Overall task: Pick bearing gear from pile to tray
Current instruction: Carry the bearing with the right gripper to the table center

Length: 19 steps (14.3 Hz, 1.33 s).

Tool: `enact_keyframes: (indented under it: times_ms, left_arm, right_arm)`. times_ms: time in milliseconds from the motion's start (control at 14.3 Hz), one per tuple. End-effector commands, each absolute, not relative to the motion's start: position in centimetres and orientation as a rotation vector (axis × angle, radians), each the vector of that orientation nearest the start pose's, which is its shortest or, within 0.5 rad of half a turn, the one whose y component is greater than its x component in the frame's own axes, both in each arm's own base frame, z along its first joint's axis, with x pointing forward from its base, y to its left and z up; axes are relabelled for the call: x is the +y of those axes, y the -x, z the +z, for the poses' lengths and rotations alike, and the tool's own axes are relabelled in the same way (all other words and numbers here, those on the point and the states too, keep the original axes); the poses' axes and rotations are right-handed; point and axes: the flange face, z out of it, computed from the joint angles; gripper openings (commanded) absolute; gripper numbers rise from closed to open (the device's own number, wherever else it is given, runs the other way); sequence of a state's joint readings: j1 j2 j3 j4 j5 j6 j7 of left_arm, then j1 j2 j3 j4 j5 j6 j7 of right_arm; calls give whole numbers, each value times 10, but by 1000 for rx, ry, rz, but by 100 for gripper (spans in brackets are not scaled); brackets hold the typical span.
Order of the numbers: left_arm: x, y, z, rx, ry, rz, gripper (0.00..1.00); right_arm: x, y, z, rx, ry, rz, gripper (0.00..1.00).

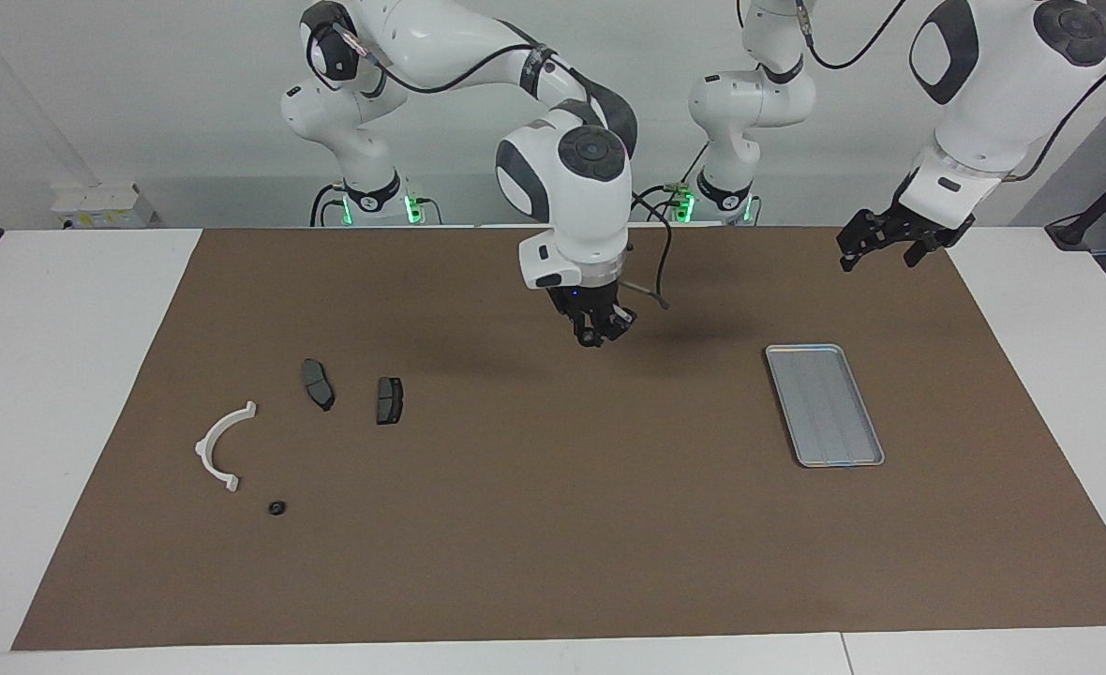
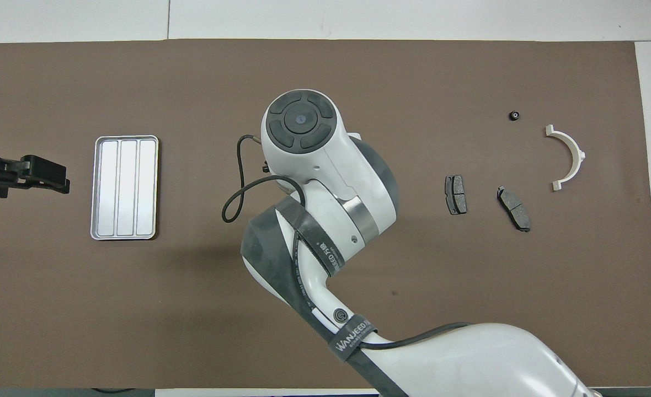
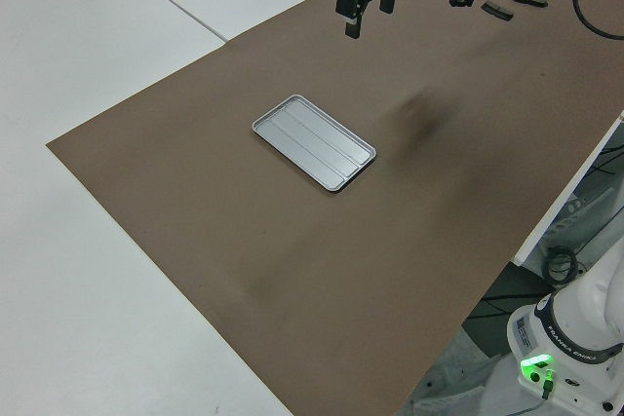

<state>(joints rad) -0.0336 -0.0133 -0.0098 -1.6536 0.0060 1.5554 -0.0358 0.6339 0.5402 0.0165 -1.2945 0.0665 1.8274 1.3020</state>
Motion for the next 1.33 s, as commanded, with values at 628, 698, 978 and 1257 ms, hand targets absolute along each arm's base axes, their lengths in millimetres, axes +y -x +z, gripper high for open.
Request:
enact_keyframes:
  times_ms: [628, 698, 978, 1257]
  left_arm:
    - [-22, -544, 593, 17, 3131, 151, 100]
    - [-22, -544, 593, 17, 3131, 151, 100]
    - [-22, -544, 593, 17, 3131, 151, 100]
    - [-23, -544, 593, 19, 3131, 151, 100]
  right_arm:
    - [457, -562, 292, 1073, 2870, 1, 0]
    - [456, -562, 290, 1075, 2869, 2, 0]
    - [453, -562, 293, 1102, 2894, 31, 87]
    - [428, -587, 364, 1165, 2939, 87, 100]
